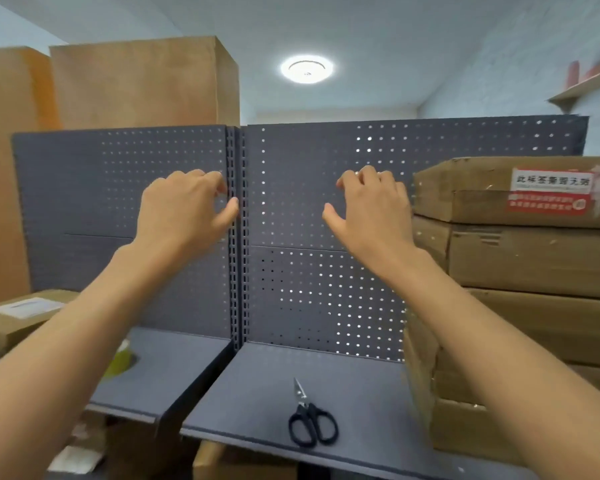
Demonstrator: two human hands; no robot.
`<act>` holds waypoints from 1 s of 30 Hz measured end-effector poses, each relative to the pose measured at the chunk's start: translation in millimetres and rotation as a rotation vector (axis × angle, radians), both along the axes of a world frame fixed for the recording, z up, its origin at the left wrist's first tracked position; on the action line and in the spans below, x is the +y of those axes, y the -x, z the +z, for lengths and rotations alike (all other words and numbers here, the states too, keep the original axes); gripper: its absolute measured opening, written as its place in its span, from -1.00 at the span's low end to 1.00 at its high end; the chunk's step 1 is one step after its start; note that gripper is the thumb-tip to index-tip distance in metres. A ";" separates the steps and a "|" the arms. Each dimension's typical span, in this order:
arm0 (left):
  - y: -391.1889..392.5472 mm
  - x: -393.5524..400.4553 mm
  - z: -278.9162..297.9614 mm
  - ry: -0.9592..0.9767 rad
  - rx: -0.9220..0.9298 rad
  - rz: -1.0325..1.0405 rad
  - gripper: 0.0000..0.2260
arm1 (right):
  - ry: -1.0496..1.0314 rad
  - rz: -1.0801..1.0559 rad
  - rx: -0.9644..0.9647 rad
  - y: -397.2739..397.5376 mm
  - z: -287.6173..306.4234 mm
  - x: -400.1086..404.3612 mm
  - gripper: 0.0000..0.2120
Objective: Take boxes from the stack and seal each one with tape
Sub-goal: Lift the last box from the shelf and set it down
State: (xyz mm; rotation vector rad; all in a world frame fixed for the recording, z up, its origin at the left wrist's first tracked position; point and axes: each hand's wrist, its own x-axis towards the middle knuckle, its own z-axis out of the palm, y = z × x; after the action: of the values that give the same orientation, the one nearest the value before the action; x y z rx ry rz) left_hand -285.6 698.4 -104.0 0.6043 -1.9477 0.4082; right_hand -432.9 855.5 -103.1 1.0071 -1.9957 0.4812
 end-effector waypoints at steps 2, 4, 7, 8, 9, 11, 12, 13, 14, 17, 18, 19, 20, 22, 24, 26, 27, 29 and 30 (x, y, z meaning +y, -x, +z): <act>-31.2 -29.5 -6.5 -0.006 -0.013 0.015 -0.69 | -0.001 0.050 -0.012 -27.2 -6.7 -34.7 -0.62; -68.7 -60.0 -13.0 -0.016 -0.028 0.043 -0.69 | 0.001 0.101 -0.025 -59.5 -14.9 -73.6 -0.63; -106.9 -91.1 -19.5 -0.030 -0.038 0.055 -0.70 | 0.014 0.161 -0.041 -93.4 -21.6 -114.5 -0.64; -121.5 -103.4 -21.7 -0.033 -0.044 0.064 -0.71 | 0.015 0.182 -0.050 -106.6 -23.7 -130.1 -0.64; -134.9 -115.3 -24.1 -0.033 -0.047 0.074 -0.71 | 0.014 0.202 -0.062 -119.1 -25.6 -144.6 -0.63; -160.6 -137.3 -28.6 -0.034 -0.053 0.099 -0.72 | 0.012 0.238 -0.081 -142.6 -29.0 -172.9 -0.63; -171.8 -147.7 -30.9 -0.042 -0.057 0.111 -0.72 | 0.009 0.253 -0.080 -153.0 -31.2 -185.7 -0.63; -181.9 -158.0 -33.2 -0.041 -0.058 0.121 -0.71 | 0.001 0.266 -0.082 -162.2 -33.4 -198.2 -0.63; -190.9 -167.7 -35.4 -0.049 -0.063 0.132 -0.71 | -0.006 0.277 -0.079 -170.7 -35.1 -209.9 -0.63; -213.2 -197.1 -41.8 -0.053 -0.075 0.169 -0.71 | -0.027 0.297 -0.082 -192.5 -40.2 -242.4 -0.63; -219.6 -206.8 -43.8 -0.058 -0.077 0.184 -0.71 | -0.031 0.304 -0.084 -198.2 -41.7 -253.6 -0.63; -225.4 -217.0 -45.8 -0.057 -0.078 0.195 -0.71 | -0.034 0.308 -0.088 -203.5 -43.1 -264.5 -0.63; -230.6 -226.8 -48.2 -0.061 -0.080 0.199 -0.71 | -0.038 0.310 -0.089 -208.0 -44.7 -275.5 -0.63; -238.9 -246.4 -52.6 -0.057 -0.083 0.192 -0.71 | -0.040 0.309 -0.090 -215.7 -48.5 -297.2 -0.64; -244.8 -267.8 -55.1 -0.048 -0.085 0.187 -0.71 | -0.040 0.310 -0.088 -222.0 -52.2 -319.1 -0.65; -249.3 -291.0 -55.9 -0.051 -0.081 0.182 -0.71 | -0.037 0.311 -0.084 -227.5 -54.8 -342.3 -0.65; -251.0 -304.3 -55.7 -0.044 -0.078 0.175 -0.71 | -0.029 0.311 -0.078 -229.7 -55.0 -355.5 -0.65; -253.4 -330.8 -54.5 -0.026 -0.078 0.167 -0.72 | -0.011 0.307 -0.066 -233.9 -53.7 -383.8 -0.64; -254.6 -344.0 -54.0 -0.022 -0.084 0.165 -0.72 | -0.004 0.305 -0.069 -236.6 -53.3 -397.9 -0.64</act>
State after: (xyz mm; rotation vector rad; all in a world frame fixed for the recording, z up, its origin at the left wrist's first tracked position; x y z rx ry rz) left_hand -31.0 354.4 -158.0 0.7769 -1.9907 0.5228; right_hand -196.3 457.6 -156.4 1.3221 -1.9104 0.6843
